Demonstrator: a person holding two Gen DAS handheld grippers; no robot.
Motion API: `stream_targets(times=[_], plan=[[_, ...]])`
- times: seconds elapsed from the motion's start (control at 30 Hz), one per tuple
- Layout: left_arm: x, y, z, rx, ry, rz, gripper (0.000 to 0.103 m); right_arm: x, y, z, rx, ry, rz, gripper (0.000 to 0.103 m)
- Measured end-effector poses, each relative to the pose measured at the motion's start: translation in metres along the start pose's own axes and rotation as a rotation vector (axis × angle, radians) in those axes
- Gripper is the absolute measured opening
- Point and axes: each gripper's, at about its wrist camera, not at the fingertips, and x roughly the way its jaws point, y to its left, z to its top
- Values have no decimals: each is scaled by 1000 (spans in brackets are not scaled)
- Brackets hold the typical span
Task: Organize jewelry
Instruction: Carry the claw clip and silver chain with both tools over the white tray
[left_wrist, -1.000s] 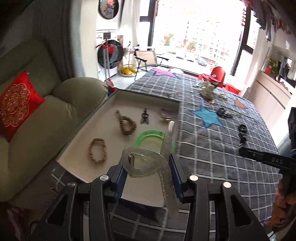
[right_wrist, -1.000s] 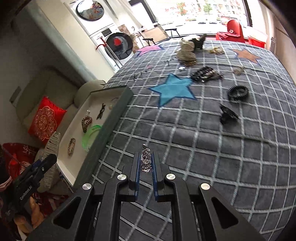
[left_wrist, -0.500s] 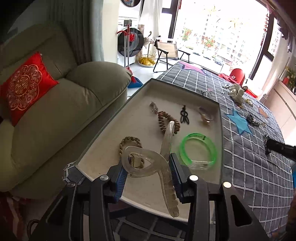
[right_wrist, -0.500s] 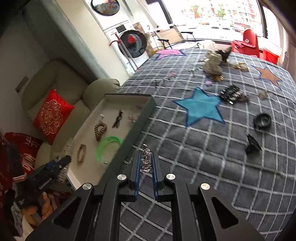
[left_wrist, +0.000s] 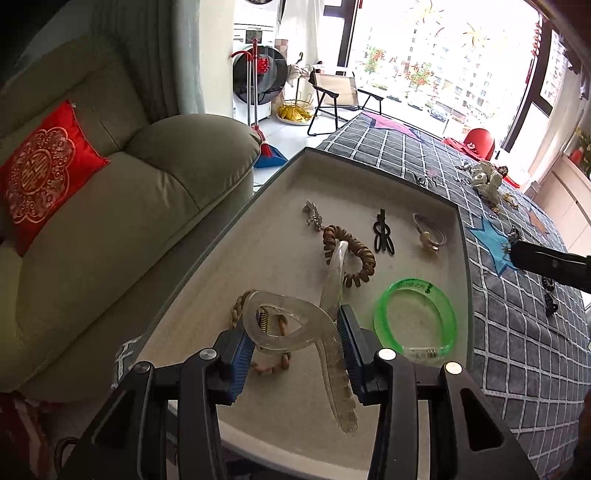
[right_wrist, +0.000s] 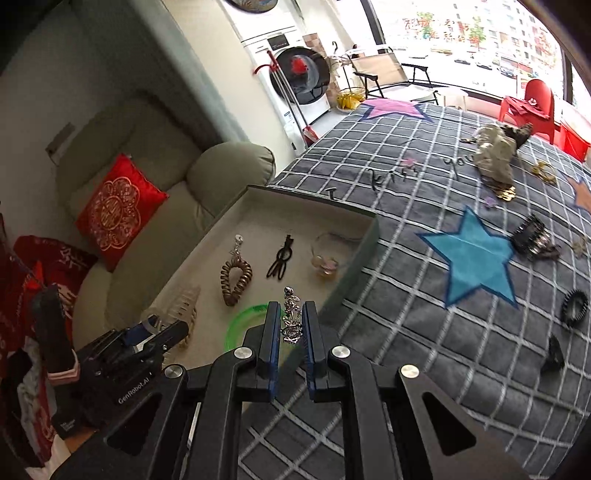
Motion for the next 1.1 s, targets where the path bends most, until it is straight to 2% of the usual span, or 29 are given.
stream_targets(times=[0.6, 1.1], plan=[[24, -2, 9, 9, 39, 2, 46, 52, -4, 20, 32, 79, 29, 12], [39, -7, 13, 27, 66, 23, 46, 94, 1, 22, 26, 144, 4, 13]])
